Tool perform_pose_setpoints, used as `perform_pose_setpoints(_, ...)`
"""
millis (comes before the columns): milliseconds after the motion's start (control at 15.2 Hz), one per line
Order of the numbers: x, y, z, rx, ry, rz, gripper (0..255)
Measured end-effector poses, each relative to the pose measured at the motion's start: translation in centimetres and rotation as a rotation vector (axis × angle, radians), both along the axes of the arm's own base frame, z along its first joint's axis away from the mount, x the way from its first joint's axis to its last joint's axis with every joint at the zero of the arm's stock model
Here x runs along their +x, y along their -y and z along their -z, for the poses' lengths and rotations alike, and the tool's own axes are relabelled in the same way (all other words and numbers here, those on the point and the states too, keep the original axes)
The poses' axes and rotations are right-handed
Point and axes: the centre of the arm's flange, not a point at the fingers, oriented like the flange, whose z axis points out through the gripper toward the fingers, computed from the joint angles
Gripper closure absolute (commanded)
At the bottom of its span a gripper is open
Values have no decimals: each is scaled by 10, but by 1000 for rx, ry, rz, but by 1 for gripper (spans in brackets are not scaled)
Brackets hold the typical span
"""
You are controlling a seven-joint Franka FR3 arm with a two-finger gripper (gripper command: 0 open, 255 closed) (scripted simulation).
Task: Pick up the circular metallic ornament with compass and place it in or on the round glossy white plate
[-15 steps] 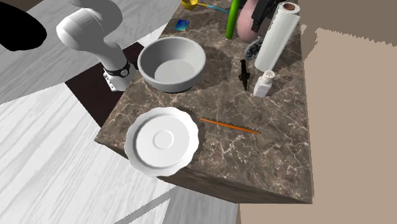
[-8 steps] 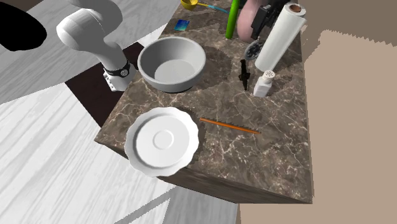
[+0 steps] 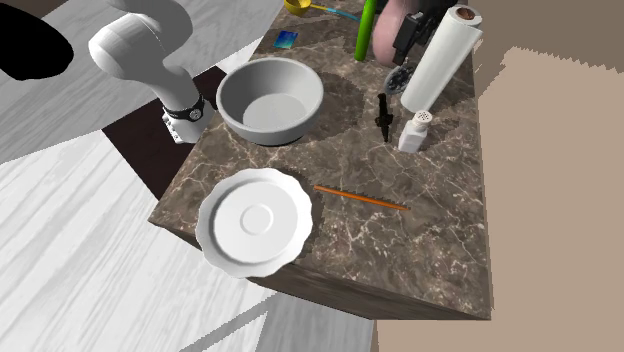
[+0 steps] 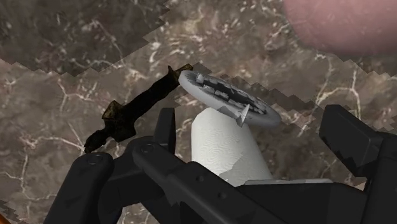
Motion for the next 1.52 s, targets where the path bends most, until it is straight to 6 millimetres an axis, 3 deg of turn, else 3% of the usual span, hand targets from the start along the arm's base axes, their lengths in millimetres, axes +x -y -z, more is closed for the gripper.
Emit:
perform_pose_setpoints(66,0,0,0,0,0,0,255)
perform_pose_setpoints(792,0,0,-3,0,0,0,255)
perform_pose_setpoints(1518,-1,0,-57,0,0,0,255)
